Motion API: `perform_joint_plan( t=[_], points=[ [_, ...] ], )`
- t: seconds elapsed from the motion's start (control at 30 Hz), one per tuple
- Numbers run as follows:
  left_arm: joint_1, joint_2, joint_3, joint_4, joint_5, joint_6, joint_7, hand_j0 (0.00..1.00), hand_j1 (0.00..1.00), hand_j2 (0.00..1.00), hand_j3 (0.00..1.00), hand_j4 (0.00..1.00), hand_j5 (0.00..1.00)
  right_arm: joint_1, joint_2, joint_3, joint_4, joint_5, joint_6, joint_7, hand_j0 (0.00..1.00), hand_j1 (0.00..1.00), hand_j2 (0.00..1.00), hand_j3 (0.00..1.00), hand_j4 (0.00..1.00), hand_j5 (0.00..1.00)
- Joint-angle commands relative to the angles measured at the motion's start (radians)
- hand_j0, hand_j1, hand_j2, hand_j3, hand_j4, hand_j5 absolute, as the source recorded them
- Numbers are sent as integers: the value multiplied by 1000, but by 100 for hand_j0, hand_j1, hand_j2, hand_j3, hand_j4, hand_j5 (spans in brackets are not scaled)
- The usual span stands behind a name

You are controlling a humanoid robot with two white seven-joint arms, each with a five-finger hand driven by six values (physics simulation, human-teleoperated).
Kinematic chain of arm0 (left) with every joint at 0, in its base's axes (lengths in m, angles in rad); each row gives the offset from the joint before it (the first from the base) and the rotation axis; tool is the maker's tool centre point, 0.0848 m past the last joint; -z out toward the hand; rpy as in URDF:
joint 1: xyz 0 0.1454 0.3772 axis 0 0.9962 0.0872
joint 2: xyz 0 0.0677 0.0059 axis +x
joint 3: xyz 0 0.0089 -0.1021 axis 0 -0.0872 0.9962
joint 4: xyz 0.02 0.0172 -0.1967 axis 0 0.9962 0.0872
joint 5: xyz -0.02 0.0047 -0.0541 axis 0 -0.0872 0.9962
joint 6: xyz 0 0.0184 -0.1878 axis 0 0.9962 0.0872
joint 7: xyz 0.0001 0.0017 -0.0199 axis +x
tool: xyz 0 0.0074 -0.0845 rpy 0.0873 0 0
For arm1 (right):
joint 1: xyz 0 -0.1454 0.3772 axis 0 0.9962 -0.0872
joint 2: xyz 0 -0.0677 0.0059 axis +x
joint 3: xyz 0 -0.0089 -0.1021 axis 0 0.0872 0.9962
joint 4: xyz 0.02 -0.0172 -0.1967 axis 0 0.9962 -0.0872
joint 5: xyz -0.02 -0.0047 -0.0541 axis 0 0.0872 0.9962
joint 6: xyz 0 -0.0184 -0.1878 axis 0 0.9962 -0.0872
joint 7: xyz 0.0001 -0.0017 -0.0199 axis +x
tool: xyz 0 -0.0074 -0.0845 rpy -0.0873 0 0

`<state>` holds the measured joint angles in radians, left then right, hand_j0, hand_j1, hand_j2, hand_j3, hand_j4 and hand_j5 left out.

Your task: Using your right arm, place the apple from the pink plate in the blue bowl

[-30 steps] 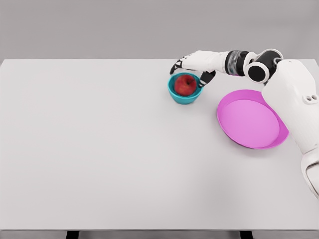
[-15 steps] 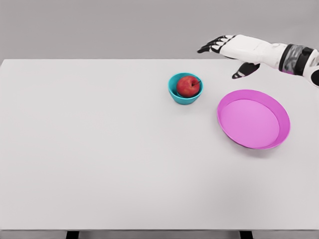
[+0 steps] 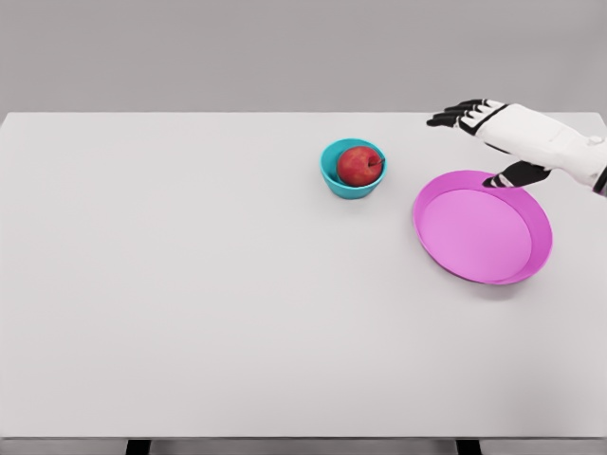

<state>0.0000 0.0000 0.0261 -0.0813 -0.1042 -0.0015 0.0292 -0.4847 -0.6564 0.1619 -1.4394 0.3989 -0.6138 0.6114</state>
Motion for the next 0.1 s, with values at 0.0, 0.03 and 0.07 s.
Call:
perform_joint_plan(
  t=[0.0, 0.03, 0.07],
  points=[
    [0, 0, 0, 0, 0, 0, 0, 100, 100, 100, 100, 100, 100, 0, 0, -5, -1, -8, 3, -1, 100, 100, 100, 100, 100, 100],
    [0, 0, 0, 0, 0, 0, 0, 100, 100, 100, 100, 100, 100, 2, 1, -5, -1, -8, 3, -1, 100, 100, 100, 100, 100, 100],
    [0, 0, 0, 0, 0, 0, 0, 100, 100, 100, 100, 100, 100, 3, 1, -5, -1, -8, 3, -1, 100, 100, 100, 100, 100, 100]
  ],
)
